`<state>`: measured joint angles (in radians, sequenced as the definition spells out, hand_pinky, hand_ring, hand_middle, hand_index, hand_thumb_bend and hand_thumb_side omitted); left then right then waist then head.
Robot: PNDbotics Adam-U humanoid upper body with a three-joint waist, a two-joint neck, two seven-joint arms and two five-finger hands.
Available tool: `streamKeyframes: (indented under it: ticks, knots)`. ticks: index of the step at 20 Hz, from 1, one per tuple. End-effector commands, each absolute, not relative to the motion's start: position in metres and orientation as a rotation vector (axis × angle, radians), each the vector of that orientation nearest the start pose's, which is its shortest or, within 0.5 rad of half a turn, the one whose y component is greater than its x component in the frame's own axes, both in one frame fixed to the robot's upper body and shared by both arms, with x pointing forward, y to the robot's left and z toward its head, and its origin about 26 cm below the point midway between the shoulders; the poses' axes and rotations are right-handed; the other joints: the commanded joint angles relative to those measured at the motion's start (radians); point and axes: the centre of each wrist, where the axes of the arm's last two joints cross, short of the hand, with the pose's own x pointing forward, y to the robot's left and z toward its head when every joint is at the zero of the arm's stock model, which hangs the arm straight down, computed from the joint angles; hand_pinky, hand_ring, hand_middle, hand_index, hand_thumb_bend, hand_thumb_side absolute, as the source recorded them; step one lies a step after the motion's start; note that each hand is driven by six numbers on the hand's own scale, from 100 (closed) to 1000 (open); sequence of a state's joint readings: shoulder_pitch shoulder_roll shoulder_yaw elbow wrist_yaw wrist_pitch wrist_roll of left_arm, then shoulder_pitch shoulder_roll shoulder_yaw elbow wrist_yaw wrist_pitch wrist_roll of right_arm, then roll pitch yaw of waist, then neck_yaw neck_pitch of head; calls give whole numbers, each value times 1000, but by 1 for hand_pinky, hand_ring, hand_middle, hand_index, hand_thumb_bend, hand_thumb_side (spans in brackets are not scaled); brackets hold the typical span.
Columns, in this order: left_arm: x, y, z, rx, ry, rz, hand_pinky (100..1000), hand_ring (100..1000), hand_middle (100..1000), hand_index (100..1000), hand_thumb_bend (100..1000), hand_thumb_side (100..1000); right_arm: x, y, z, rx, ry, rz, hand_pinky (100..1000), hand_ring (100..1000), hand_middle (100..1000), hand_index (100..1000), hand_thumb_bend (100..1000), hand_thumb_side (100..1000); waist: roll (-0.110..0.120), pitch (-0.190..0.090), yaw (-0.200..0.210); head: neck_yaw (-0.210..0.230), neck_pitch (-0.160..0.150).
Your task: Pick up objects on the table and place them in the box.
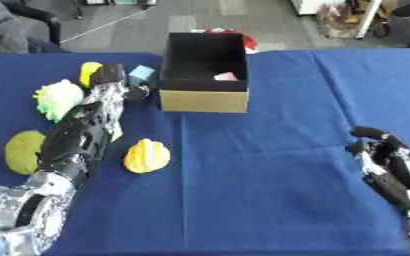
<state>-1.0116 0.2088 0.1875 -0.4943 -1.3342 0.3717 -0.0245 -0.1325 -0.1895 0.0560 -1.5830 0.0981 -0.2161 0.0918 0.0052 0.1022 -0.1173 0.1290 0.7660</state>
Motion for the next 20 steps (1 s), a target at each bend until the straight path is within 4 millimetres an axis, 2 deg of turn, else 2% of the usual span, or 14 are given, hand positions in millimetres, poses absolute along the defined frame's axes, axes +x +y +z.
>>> streamKeyframes:
  ticks: [1, 8, 13, 16, 19, 20]
  knots:
    - [500, 247, 106, 1204, -939, -903, 789, 717, 751, 909, 236, 722, 313, -261, 42, -75, -1922, 428, 755, 661, 743, 799, 100, 356, -16, 3, 0, 0, 4]
    - [499, 245, 100, 1105, -954, -921, 799, 728, 758, 911, 221, 783, 314, -261, 42, -74, -1924, 430, 755, 661, 743, 800, 100, 353, -19, 7, -3, 1, 4]
    - [498, 243, 98, 1103, -951, -910, 787, 714, 745, 904, 215, 819, 314, -261, 43, -73, -1926, 430, 756, 661, 743, 800, 100, 349, -20, 12, -4, 0, 4]
    - [498, 241, 97, 1110, -961, -892, 774, 697, 728, 892, 184, 795, 314, -261, 43, -73, -1926, 429, 756, 661, 743, 800, 100, 348, -20, 15, -6, 0, 4]
    - [497, 238, 94, 1113, -973, -875, 757, 667, 697, 869, 143, 731, 314, -261, 43, -75, -1925, 427, 756, 661, 743, 800, 100, 343, -21, 16, -7, 0, 4]
    - [496, 237, 93, 1116, -977, -870, 745, 644, 671, 845, 100, 608, 314, -261, 43, -75, -1925, 426, 756, 661, 743, 800, 100, 344, -21, 17, -7, 0, 4]
